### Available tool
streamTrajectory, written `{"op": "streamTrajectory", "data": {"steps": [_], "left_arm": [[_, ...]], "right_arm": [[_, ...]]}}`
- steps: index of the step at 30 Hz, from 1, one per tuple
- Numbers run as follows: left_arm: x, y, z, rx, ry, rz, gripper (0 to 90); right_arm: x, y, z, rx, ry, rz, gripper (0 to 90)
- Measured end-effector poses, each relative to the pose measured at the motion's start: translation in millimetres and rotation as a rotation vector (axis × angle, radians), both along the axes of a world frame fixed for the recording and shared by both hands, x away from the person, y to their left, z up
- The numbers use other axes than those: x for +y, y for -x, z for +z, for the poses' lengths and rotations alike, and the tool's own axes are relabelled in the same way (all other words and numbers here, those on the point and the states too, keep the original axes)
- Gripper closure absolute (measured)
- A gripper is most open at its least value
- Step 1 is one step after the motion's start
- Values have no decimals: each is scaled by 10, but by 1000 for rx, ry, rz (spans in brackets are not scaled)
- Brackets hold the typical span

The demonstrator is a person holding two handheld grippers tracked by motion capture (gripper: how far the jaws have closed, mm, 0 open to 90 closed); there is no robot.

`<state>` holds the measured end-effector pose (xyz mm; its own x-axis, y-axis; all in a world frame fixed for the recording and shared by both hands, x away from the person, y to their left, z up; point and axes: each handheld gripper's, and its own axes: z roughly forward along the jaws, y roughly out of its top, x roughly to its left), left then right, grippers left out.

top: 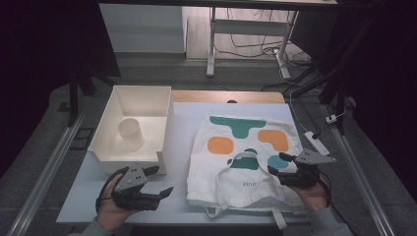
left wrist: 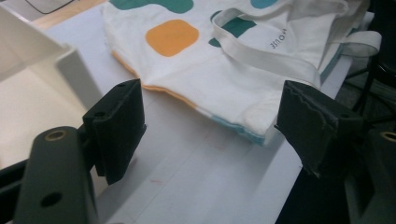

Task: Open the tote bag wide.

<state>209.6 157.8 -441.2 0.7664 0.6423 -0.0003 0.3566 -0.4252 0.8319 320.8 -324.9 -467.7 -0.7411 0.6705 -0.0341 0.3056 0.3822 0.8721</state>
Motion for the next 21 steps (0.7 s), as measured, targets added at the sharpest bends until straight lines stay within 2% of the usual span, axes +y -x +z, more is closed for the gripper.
{"op": "streamTrajectory", "data": {"steps": [9, 21], "left_arm": [[-284, -70, -60, 27, -56, -80, 247], [-620, -240, -174, 70, -121, -152, 249]], "right_arm": [[21, 0, -8, 1, 0, 14, 289], [35, -3, -21, 7, 2, 20, 289]]}}
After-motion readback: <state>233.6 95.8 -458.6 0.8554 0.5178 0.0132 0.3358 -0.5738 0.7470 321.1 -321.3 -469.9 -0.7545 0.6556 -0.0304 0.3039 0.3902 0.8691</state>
